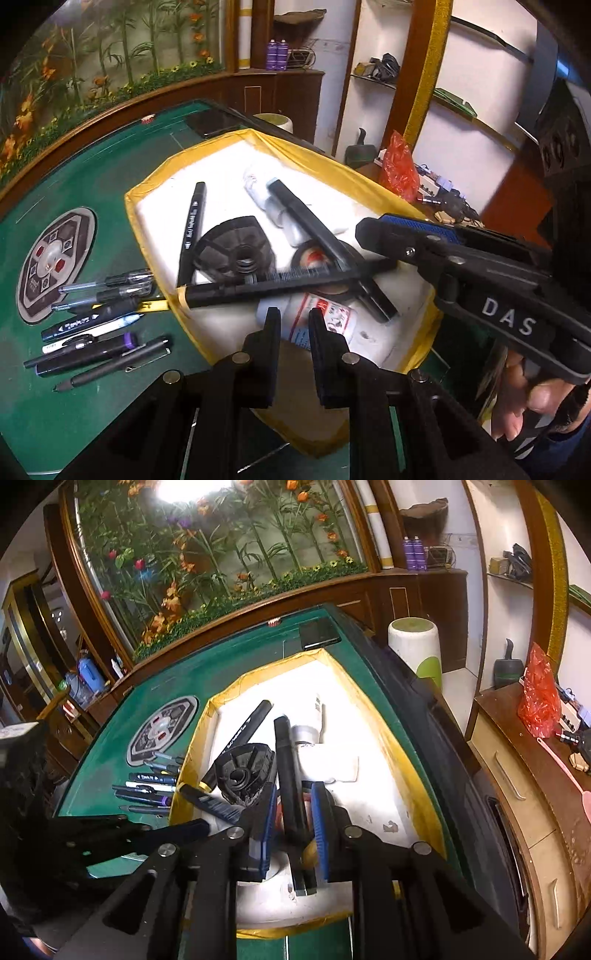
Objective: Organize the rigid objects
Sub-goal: 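Carry the marker into the tray with the left tool while the right carries its marker, then return the right tool to the pile and grasp a black marker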
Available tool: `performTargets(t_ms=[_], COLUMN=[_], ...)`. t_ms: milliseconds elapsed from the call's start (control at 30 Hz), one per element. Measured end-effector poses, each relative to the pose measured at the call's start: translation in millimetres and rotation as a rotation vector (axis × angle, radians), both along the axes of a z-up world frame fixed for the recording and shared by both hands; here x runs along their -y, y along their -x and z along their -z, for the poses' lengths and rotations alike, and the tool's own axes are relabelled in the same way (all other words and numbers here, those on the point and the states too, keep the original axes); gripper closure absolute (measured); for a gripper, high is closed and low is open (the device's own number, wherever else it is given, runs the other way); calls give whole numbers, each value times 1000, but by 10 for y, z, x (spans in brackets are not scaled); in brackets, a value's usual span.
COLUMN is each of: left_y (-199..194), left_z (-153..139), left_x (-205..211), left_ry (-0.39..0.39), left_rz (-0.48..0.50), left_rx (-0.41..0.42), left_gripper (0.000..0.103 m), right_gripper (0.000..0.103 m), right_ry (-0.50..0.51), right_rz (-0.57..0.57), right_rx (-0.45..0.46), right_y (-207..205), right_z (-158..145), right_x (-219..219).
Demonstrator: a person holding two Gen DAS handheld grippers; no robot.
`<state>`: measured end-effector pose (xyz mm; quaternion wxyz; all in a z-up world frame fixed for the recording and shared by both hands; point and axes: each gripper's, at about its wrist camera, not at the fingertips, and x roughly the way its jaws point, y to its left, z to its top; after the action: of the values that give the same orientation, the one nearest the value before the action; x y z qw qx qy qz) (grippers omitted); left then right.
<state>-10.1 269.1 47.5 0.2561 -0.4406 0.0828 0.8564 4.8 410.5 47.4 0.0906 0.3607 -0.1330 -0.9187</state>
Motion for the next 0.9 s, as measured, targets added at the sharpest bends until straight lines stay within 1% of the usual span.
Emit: performTargets(t_ms=[100,167,233,300,333,367,400,433,500,567,633,700,733,800,867,900], left_y=[-17,-49,-76,-120,-138,-149,-151,-139,-108,-51,18,56,72,75,83,76], left_z=[-7,-29,-57,-98,-141,-160,-189,-211,-214,-169,-73,17,60,137,207,222], left_x=[72,174,323,469,615,710,847,1015,1344,1711,2106,2370,2494,2649,2779,2807], left_ry=[-23,-43,-62,-90,-103,-110,-123,-137,-158,-174,-184,-220,-229,-244,-271,-287], left_rz=[5,-3,-16,-29,-53,-71,-96,-130,-210,-317,-436,-504,-545,-588,-624,-626], left_rx=[33,40,48,42,26,14,0,-12,-33,-54,-43,-29,-30,-40,-37,-31], left_gripper=[87,87,85,77,74,69,65,64,63,63,63,63,63,63,63,63], right_gripper=[79,78,78,78,78,78,78,78,78,78,76,73,72,72,72,72], right_ry=[5,9,14,19,19,20,21,22,24,40,53,57,53,14,-36,-51], right_rz=[9,8,-1,-18,-29,-40,-60,-76,-132,-196,-276,-344,-360,-398,-401,-399], right_rx=[-11,-14,-19,-22,-25,-28,-28,-26,-17,0,32,89,114,148,183,201], right_y=[-67,-94,-116,-126,-138,-140,-137,-132,-108,-66,16,170,249,465,734,849], right_z=[-37,-54,-72,-93,-104,-121,-145,-160,-196,-234,-271,-279,-276,-275,-227,-186], right_x=[-50,-59,-42,0,36,70,128,169,314,474,691,938,1061,1343,1588,1680])
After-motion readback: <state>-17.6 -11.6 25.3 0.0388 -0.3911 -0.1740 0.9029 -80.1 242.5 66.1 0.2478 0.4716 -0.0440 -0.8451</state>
